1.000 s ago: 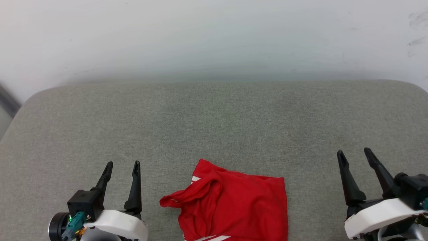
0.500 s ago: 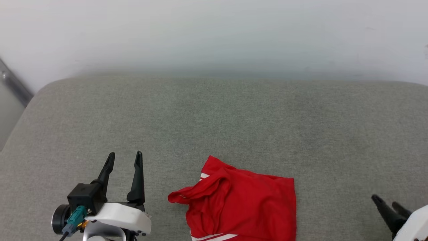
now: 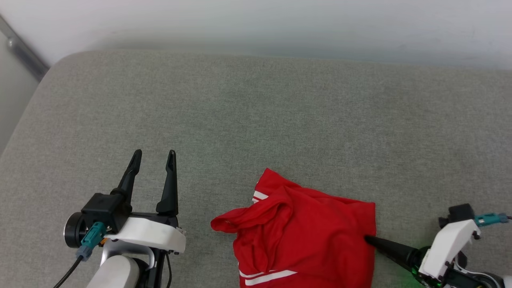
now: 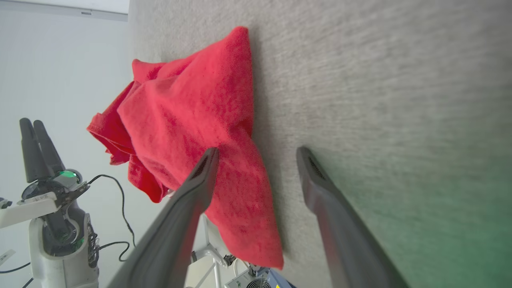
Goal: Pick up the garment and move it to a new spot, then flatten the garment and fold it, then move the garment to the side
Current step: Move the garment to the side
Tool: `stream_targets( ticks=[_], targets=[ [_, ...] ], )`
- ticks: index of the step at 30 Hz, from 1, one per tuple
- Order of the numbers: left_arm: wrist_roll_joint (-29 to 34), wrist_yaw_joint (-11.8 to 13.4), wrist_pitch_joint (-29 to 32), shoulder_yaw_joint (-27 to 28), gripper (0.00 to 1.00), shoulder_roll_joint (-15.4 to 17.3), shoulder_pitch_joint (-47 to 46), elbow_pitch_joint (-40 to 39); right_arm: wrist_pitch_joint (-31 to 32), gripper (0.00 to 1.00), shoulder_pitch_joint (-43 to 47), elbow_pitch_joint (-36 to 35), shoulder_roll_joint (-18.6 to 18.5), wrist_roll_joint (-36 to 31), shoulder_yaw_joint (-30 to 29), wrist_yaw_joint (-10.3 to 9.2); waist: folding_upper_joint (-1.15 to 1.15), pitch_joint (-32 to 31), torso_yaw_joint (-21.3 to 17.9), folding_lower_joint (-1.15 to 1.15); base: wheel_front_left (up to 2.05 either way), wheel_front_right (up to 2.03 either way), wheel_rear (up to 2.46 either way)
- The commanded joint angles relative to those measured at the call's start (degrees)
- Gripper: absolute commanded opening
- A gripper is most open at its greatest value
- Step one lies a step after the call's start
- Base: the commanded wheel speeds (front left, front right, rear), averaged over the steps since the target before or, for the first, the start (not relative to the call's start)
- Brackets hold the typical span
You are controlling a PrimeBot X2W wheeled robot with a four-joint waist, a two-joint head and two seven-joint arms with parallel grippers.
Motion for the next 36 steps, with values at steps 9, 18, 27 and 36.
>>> stream_targets(
  ticks=[9, 18, 27, 36],
  targets=[
    [1.5, -1.4, -0.4, 0.7, 1.00, -1.5, -1.2, 1.1, -2.9, 0.00, -3.4, 10.3, 0.5, 7.4, 9.7, -0.06, 0.00, 1.6, 1.8, 0.00, 0.00, 0.00, 0.00],
    [1.8, -1.0, -0.3, 1.7, 1.00, -0.8, 2.6, 1.7, -5.3, 0.00, -6.6, 5.8, -2.5, 1.4, 13.4, -0.01, 0.00, -3.2, -0.9, 0.00, 0.00, 0.00, 0.00],
    [1.2, -0.7, -0.1, 1.5, 1.00, -0.4, 5.7, -0.2, -3.4, 0.00, -8.4, 0.1, -10.5, -12.8, 19.6, 0.00, 0.00, -6.4, -10.2, 0.00, 0.00, 0.00, 0.00],
    [1.5, -1.7, 1.0, 0.0, 1.00, -0.3, 3.9, -2.4, -3.5, 0.00, -17.3, 3.9, -14.8, -22.1, 21.6, -0.01, 0.00, -2.7, -22.3, 0.00, 0.00, 0.00, 0.00]
  ],
)
